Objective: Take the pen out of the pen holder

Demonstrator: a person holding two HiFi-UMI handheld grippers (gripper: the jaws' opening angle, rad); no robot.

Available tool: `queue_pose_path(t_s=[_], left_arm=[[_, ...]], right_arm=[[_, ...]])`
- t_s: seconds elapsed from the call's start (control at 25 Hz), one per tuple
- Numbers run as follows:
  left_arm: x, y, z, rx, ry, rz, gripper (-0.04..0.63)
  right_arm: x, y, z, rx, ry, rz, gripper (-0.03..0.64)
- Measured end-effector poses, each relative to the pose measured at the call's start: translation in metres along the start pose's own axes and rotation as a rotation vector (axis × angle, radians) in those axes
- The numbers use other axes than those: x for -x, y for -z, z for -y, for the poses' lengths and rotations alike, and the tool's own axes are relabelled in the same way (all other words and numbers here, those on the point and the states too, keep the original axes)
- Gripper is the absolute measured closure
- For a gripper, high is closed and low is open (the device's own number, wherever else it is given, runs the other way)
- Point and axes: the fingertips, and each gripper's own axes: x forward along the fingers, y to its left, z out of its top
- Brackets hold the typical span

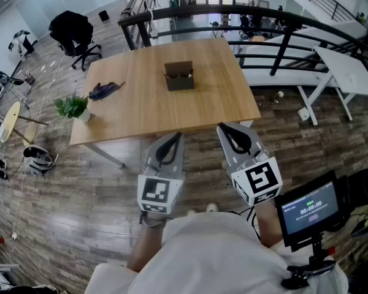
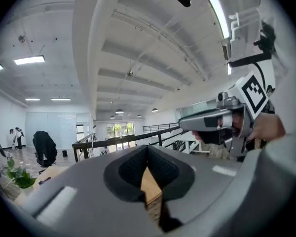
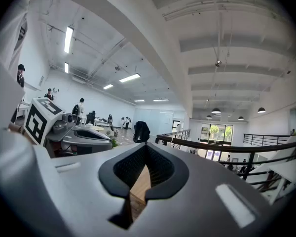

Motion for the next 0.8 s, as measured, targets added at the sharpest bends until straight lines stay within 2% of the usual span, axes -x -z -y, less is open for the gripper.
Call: queue_pose_path(t_s=[0.24, 0.44, 0.8], left_arm=[[-0.002, -0.005, 0.0, 0.0, 0.003, -0.001, 0.597], [-0.002, 0.0, -0.005, 0.008, 0.002, -0.007, 0.597], [-0.001, 0.004, -0.013, 0.002, 0.005, -0.009, 0.597]], right_arm=[[0.0, -0.005, 0.002, -0.023, -0.008, 0.0, 0.617], [0.0, -0.013, -0.001, -0.087, -0.059, 0.07, 0.614], [-0.01, -0.011, -0.013, -0.059, -0.096, 0.062, 0.615]])
